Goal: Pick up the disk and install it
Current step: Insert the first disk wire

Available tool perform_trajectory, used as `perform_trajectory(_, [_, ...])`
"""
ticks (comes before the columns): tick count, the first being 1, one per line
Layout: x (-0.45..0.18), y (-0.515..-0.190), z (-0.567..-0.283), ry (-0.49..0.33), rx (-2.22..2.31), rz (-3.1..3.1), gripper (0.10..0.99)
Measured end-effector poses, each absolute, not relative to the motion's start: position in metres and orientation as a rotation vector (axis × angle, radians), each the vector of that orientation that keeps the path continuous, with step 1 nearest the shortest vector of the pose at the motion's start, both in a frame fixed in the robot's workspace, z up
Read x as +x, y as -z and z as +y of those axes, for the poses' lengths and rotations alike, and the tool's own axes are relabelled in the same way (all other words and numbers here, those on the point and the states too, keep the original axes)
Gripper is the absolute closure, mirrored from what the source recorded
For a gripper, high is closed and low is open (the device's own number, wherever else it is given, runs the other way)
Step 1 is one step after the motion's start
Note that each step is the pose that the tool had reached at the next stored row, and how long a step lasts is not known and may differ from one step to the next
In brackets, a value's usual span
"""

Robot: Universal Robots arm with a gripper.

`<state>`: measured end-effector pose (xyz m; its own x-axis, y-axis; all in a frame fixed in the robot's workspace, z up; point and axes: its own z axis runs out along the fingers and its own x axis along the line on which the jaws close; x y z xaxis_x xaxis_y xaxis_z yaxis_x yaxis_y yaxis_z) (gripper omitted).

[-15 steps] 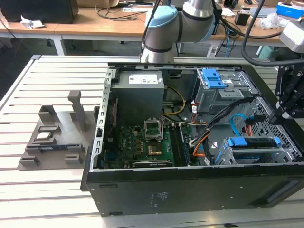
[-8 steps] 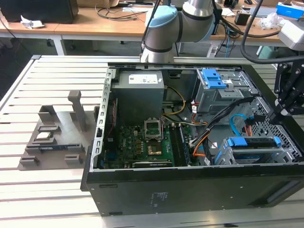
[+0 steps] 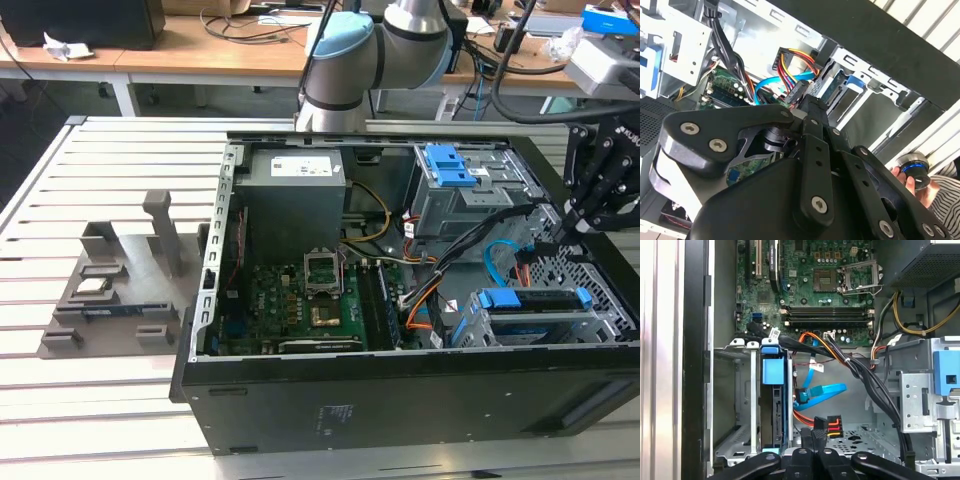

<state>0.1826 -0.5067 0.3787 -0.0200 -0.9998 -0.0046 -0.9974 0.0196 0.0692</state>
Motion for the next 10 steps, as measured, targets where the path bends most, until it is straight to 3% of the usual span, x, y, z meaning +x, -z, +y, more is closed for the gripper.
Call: perform_trajectory(10, [0.1816, -0.3689, -0.4981, 0.080, 2.166, -2.210, 0.980])
